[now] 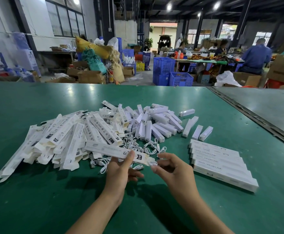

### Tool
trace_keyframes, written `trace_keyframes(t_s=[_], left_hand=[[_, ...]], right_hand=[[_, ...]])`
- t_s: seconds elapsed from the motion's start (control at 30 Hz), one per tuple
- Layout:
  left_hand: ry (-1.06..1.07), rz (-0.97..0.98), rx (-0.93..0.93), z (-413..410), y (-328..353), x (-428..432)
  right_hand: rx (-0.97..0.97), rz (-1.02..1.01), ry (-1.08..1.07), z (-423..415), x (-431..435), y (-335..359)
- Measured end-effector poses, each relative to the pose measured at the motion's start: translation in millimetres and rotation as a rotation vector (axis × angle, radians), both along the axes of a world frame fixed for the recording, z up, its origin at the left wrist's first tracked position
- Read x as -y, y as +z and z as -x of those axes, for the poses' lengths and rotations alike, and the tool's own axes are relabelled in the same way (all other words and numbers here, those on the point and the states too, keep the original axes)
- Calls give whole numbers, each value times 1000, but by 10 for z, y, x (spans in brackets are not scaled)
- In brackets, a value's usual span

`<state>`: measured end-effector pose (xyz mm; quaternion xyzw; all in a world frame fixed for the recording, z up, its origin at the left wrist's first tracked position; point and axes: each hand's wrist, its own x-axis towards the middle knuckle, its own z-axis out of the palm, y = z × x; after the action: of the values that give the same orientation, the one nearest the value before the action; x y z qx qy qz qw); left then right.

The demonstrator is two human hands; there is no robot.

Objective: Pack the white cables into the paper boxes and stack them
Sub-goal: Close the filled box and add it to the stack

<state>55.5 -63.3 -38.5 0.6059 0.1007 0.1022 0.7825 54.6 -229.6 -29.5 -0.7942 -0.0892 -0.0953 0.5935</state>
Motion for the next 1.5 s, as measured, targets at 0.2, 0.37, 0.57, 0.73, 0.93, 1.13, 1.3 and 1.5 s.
trace_keyframes(t_s=[0.2,0.37,0.57,0.73,0.93,1.13,1.3,1.5], left_hand=[[-93,-42,13,52,5,40],[-98,-101,29,53,5,39],[-103,-114,28,54,-6,1],[-151,-117,17,71,-3,21],[-206,-134,28,84,-25,38],[-267,-131,-7,73,-58,-8],[-203,-161,61,75,-69,19],[-202,-451,139,97,-81,-38]], right_hand=[[-74,-141,21,17,-40,19],[-183,-165,117,11,-24,40],[-282,-310,170,25,-38,64],[-286,-362,128,38,-24,105],[-215,-171,33,51,-78,45],[-52,28,-35,65,-67,-4],[6,58,-79,72,-107,-39],[-11,-57,-135,41,-100,-66]])
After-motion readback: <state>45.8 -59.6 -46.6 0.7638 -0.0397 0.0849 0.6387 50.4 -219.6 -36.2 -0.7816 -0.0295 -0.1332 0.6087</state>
